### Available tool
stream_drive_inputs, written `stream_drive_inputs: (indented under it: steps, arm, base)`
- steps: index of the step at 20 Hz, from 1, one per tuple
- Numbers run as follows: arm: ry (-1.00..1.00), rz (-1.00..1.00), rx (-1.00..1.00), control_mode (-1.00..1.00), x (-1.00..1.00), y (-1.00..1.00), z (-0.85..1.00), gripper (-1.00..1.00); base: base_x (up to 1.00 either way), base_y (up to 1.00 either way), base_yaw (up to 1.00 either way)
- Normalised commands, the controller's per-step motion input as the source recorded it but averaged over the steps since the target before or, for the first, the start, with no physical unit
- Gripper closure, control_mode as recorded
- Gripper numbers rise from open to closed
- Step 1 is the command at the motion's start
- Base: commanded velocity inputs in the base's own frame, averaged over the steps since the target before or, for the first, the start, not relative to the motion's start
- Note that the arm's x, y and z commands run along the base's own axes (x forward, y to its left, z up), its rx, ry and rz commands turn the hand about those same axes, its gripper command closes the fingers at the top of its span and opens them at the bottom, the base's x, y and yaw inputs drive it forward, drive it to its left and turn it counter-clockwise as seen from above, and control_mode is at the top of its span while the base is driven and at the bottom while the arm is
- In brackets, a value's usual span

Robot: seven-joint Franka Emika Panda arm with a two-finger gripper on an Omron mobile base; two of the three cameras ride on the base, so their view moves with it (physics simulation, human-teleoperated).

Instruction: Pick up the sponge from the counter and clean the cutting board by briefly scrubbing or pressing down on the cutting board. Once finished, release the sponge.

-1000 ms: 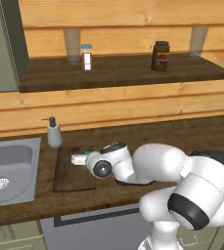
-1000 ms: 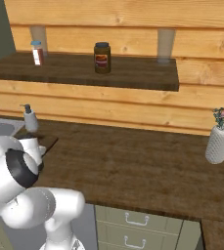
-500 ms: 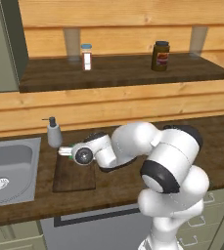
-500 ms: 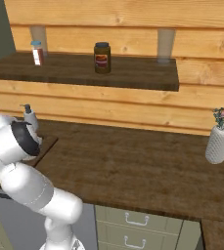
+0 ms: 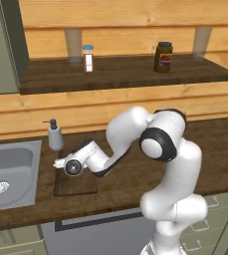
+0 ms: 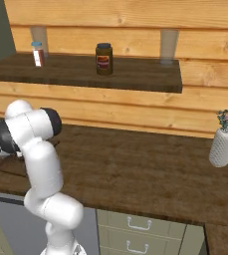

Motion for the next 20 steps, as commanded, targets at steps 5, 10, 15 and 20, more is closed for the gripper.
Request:
stream_drive_inputs:
  steps: [5,10,15,20]
  arm:
    - [-0.4,0.0,0.02,-1.0,-0.53,-0.39,-1.0,1.0]
    - [-0.2,0.0,0.12,-1.0,-0.47,-0.93,-0.97,1.0]
    - [0.0,0.0,0.11,-1.0,-0.26,-1.0,-0.85,1.0]
    - [0.02,0.0,0.11,-1.0,-0.26,-1.0,-0.94,1.0]
  base:
    - [0.0,0.0,0.0]
    - [0.0,0.0,0.0]
    - [0.0,0.0,0.0]
    - [0.0,0.0,0.0]
